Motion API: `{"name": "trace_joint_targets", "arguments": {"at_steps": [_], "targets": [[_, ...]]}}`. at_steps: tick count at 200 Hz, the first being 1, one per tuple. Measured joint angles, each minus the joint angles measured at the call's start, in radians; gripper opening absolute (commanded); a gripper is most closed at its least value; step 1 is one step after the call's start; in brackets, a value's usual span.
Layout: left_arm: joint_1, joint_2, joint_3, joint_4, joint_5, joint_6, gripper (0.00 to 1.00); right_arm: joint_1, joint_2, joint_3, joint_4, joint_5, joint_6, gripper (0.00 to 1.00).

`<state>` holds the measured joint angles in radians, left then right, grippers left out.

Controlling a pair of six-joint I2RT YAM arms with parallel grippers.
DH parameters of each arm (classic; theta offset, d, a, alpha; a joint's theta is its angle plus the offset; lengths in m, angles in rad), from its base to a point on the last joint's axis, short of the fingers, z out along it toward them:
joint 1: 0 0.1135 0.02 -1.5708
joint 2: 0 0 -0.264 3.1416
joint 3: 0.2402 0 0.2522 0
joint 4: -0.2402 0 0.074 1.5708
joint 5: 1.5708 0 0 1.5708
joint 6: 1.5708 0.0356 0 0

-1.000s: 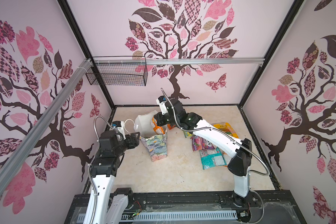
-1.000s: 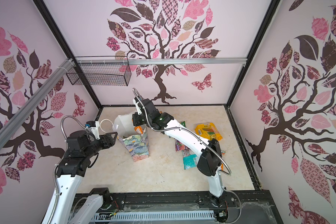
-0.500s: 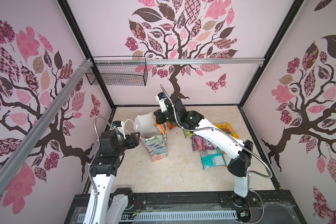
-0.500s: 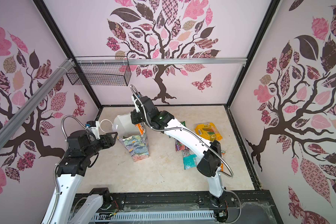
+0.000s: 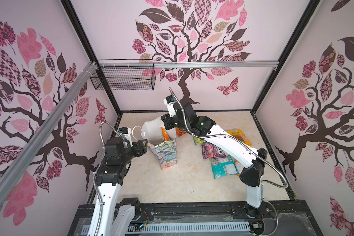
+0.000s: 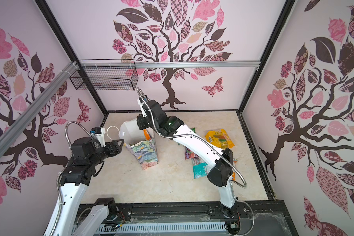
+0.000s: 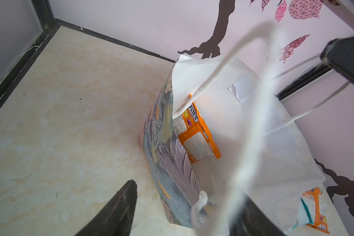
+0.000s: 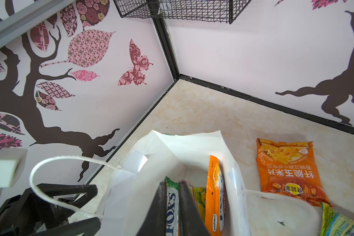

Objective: Place the snacks into the paper bag
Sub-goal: 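Open the right gripper to release the orange packet inside the bag, then withdraw the right gripper from the bag toward the purple Fox's Berries packet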

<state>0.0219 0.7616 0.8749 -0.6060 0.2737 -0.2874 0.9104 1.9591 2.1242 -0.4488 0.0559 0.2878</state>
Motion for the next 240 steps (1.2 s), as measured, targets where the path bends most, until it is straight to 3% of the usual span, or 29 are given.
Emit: {"name": "trace_joint_targets", "arguments": {"at_steps": [70, 123, 154, 192, 222, 240], "targets": [[0.0, -0.002, 0.0, -0.004, -0.025, -0.005, 0.74, 0.046, -0.028, -0.043, 0.013, -0.019, -0.023, 0.27], [0.002, 0.003, 0.035, -0.01, -0.06, -0.03, 0.77, 0.049, -0.395, -0.578, 0.211, -0.026, 0.038, 0.29], [0.002, 0.093, 0.155, -0.008, -0.095, -0.024, 0.77, 0.048, -0.544, -0.719, 0.283, -0.005, 0.046, 0.29], [0.002, 0.157, 0.212, 0.002, -0.103, -0.023, 0.7, 0.034, -0.623, -0.856, 0.348, 0.027, 0.047, 0.3], [0.002, 0.18, 0.214, 0.0, -0.078, -0.008, 0.53, -0.026, -0.632, -0.943, 0.371, 0.006, 0.06, 0.3], [0.002, 0.187, 0.22, -0.007, -0.051, 0.0, 0.51, -0.052, -0.632, -0.961, 0.37, -0.006, 0.065, 0.3]]}}
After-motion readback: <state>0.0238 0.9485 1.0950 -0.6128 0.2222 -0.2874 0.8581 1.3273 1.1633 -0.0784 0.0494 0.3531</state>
